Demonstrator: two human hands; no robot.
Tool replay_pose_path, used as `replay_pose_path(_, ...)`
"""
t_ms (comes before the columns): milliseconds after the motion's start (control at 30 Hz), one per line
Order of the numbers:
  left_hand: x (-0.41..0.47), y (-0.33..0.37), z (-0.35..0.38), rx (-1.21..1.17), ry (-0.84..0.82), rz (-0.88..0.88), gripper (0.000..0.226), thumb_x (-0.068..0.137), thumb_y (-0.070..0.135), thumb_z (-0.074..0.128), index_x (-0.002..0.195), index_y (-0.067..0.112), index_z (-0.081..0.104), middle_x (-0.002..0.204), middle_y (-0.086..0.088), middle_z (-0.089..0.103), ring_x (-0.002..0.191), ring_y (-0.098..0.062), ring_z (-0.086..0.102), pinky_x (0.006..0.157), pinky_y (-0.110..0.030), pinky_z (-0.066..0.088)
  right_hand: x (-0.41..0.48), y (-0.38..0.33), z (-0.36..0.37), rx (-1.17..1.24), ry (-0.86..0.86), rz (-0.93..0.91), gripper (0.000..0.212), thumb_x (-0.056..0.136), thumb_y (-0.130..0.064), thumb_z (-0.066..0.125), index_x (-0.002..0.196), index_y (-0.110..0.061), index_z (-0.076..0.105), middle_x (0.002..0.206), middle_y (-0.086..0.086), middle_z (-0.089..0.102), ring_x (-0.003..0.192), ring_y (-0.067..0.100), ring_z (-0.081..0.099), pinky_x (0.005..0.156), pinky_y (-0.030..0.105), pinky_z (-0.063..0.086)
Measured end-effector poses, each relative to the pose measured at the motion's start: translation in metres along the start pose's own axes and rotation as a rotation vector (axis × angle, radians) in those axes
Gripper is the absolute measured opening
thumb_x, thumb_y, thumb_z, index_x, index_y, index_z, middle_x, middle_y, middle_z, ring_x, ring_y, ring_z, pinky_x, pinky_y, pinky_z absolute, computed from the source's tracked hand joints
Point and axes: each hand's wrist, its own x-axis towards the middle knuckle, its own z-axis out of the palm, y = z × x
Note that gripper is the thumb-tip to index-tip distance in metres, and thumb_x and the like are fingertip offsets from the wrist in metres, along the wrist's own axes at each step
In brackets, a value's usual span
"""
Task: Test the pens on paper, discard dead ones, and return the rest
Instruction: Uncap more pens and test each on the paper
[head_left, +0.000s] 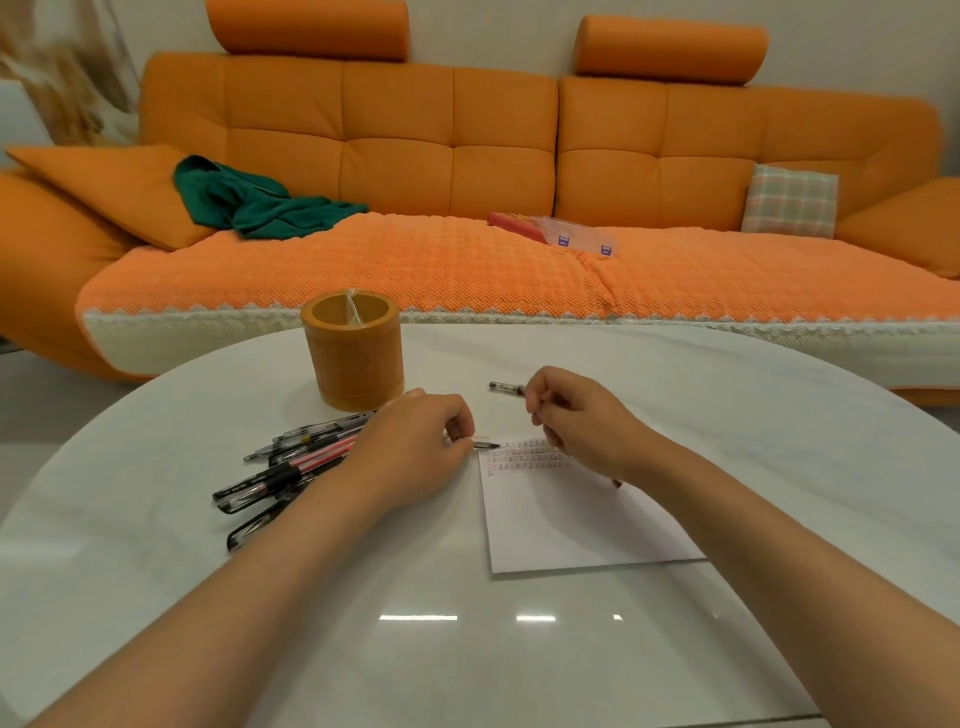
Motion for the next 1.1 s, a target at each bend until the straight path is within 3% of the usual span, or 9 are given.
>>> replay_pose_path(100,0.002,-0.001,0.003,0.042,-0.017,0.027,0.005,0.092,0.031,0.061,0.095,0.035,0.063,0.084,0.021,0.057,0.088,-0.004,0.049,0.071,-0.026,0.038,0.0,-0.002,0.001,0.367,-0.05,0.082,0.044,0.094,0.014,0.034,0.107,-0.005,0.071,0.089,0.011,0.061,0.071,0.021,0.06,0.063,0.033,0.052)
replay_pose_path(200,0.006,-0.005,0.006,-0.004,-0.068,0.008,0.007,0.091,0.029,0.061,0.095,0.035,0.063,0.089,0.018,0.062,0.091,-0.005,0.05,0.073,-0.024,0.043,-0.003,0.004,0.0,0.517,-0.155,0.1,0.055,0.089,0.022,0.035,0.125,-0.007,0.065,0.09,0.011,0.06,0.076,0.021,0.062,0.072,0.033,0.054)
replay_pose_path(300,0.008,-0.006,0.008,-0.048,-0.087,0.0,0.006,0.09,0.031,0.062,0.095,0.035,0.06,0.092,0.016,0.061,0.093,-0.007,0.051,0.073,-0.024,0.044,-0.008,0.007,0.005,0.468,-0.206,0.034,0.029,0.097,-0.003,0.058,0.123,-0.014,0.067,0.087,0.011,0.052,0.076,0.023,0.054,0.071,0.034,0.047)
replay_pose_path(367,0.009,-0.006,0.01,-0.05,-0.073,-0.004,0.011,0.089,0.041,0.065,0.097,0.035,0.06,0.095,0.015,0.06,0.094,-0.009,0.051,0.077,-0.028,0.046,-0.01,0.005,0.01,0.467,-0.179,0.055,0.019,0.1,-0.02,0.056,0.11,-0.013,0.071,0.082,0.011,0.052,0.07,0.027,0.051,0.063,0.036,0.042)
replay_pose_path(467,0.011,-0.006,0.013,-0.024,-0.079,-0.026,0.028,0.083,0.054,0.069,0.104,0.039,0.06,0.099,0.016,0.055,0.098,-0.009,0.049,0.084,-0.031,0.045,-0.008,0.002,0.016,0.458,-0.126,0.094,0.021,0.1,-0.009,0.046,0.103,-0.005,0.066,0.073,0.013,0.055,0.057,0.024,0.051,0.052,0.034,0.033)
replay_pose_path(600,0.013,-0.006,0.016,-0.015,-0.119,-0.072,0.044,0.078,0.059,0.071,0.116,0.041,0.059,0.107,0.015,0.048,0.108,-0.012,0.046,0.093,-0.034,0.043,-0.012,0.001,0.02,0.366,-0.132,0.093,0.017,0.087,0.01,0.051,0.092,-0.004,0.06,0.07,0.015,0.065,0.054,0.024,0.061,0.046,0.03,0.031)
replay_pose_path(733,0.016,-0.005,0.014,0.005,-0.167,-0.094,0.048,0.079,0.061,0.07,0.122,0.041,0.059,0.117,0.011,0.049,0.116,-0.013,0.044,0.1,-0.037,0.042,-0.014,-0.002,0.022,0.248,-0.132,0.055,0.008,0.083,0.01,0.058,0.08,0.002,0.057,0.056,0.012,0.063,0.045,0.02,0.057,0.042,0.022,0.038)
replay_pose_path(833,0.016,-0.005,0.013,0.013,-0.179,-0.087,0.046,0.08,0.06,0.069,0.121,0.042,0.06,0.115,0.011,0.05,0.117,-0.015,0.043,0.101,-0.038,0.041,-0.014,0.0,0.027,0.202,-0.122,0.009,0.009,0.081,0.007,0.062,0.078,0.008,0.054,0.055,0.018,0.059,0.045,0.023,0.053,0.045,0.026,0.042)
replay_pose_path(1100,0.016,-0.006,0.013,-0.018,-0.17,-0.092,0.042,0.08,0.058,0.07,0.118,0.042,0.062,0.111,0.012,0.049,0.117,-0.015,0.043,0.101,-0.039,0.042,-0.012,0.002,0.031,0.167,-0.115,0.001,0.018,0.083,0.003,0.064,0.071,-0.003,0.052,0.053,0.008,0.054,0.042,0.015,0.049,0.043,0.025,0.038)
